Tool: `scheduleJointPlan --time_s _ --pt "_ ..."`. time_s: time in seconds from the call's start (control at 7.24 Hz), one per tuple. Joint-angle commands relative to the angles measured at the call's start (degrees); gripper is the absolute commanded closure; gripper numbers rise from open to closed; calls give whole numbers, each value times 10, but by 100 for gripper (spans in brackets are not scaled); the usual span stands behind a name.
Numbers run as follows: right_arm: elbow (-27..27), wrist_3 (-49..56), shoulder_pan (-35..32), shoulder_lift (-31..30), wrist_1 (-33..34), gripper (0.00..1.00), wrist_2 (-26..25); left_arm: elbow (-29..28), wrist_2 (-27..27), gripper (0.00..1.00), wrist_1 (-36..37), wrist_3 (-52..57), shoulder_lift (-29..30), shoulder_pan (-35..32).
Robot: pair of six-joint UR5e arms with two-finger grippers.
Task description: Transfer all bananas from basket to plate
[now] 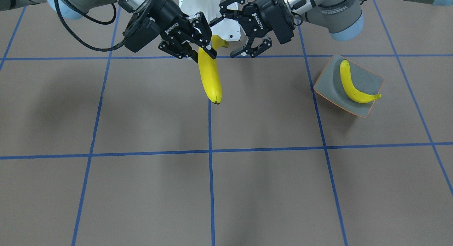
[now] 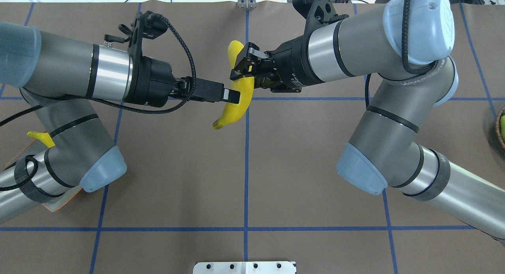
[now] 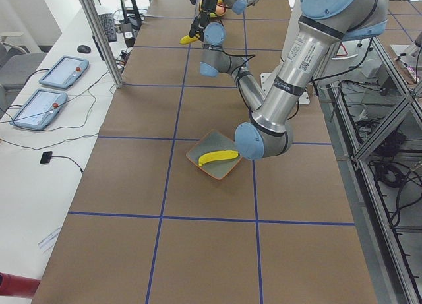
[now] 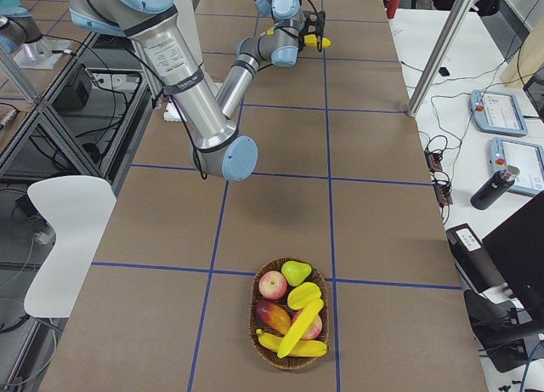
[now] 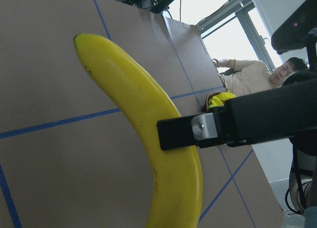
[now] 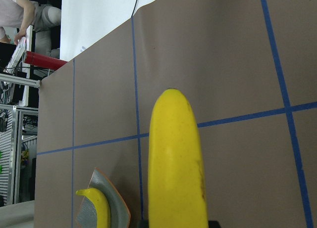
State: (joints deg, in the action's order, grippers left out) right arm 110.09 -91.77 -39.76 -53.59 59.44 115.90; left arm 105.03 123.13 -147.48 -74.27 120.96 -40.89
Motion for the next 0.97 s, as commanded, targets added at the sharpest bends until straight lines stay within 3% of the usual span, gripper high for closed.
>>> scheduleJointPlan --time_s 0.0,0.14,0.28,0.41,0.69,0.83 --pt "5 -4 2 1 0 100 -1 -1 0 0 0 1 1 10" --pt "5 -4 2 5 0 100 -1 1 0 1 -2 1 1 17" --pt "4 -4 2 5 0 100 -1 2 0 13 -2 1 2 20" --pt "4 -4 2 5 0 100 -1 2 0 38 -2 1 2 25" --pt "5 -3 2 5 -1 100 -1 5 1 100 -2 2 2 27" --pt "4 -3 2 6 -1 83 -1 5 1 100 -2 2 2 27"
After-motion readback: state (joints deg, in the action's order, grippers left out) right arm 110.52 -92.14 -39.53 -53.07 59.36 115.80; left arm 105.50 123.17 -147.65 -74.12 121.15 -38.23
